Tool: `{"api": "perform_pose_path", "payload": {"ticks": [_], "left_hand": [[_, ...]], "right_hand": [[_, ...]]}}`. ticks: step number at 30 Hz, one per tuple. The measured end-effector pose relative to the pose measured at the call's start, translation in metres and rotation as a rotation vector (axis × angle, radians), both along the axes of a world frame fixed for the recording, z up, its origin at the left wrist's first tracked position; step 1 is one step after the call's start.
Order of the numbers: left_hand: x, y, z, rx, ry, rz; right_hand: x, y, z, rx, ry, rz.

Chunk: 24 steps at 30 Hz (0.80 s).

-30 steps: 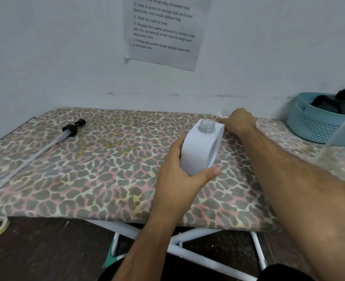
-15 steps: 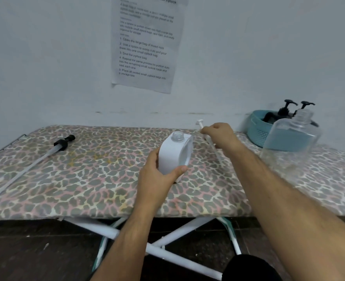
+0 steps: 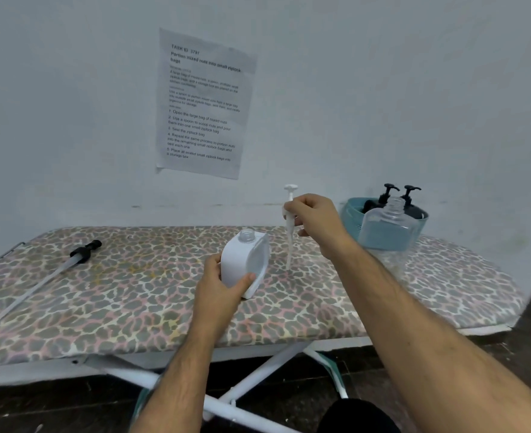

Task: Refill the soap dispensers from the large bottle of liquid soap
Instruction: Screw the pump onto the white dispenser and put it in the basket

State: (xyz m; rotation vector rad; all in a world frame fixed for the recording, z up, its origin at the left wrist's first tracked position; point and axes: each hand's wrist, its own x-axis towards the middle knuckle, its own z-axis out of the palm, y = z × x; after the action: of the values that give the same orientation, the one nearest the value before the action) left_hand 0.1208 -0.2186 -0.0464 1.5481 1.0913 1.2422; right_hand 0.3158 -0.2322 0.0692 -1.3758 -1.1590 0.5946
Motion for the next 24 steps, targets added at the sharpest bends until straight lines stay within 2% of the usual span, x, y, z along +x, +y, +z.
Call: {"api": "perform_pose_path", "payload": {"ticks": [8,12,17,24], "left_hand": [[-0.002,0.004,-0.002,0.042,-0.028,-0.04],[-0.003,0.005,-0.003,0.058,-0.035,-0.058],[-0.003,0.007,-0.005,0.046,-0.027,-0.052],[-0.002,0.008,-0.007,0.056,0.001,-0.084]], "right_hand": [[-0.014,-0.02,0.026,0.235,0.071,-0.03],[-0.025,-0.011,0.032,0.355,0.046,-0.039],[-0.039,0.001,0.033,0.375,0.046,-0.004],[-0.042,0.015,0.015,0.329,-0.125,0.032]]}}
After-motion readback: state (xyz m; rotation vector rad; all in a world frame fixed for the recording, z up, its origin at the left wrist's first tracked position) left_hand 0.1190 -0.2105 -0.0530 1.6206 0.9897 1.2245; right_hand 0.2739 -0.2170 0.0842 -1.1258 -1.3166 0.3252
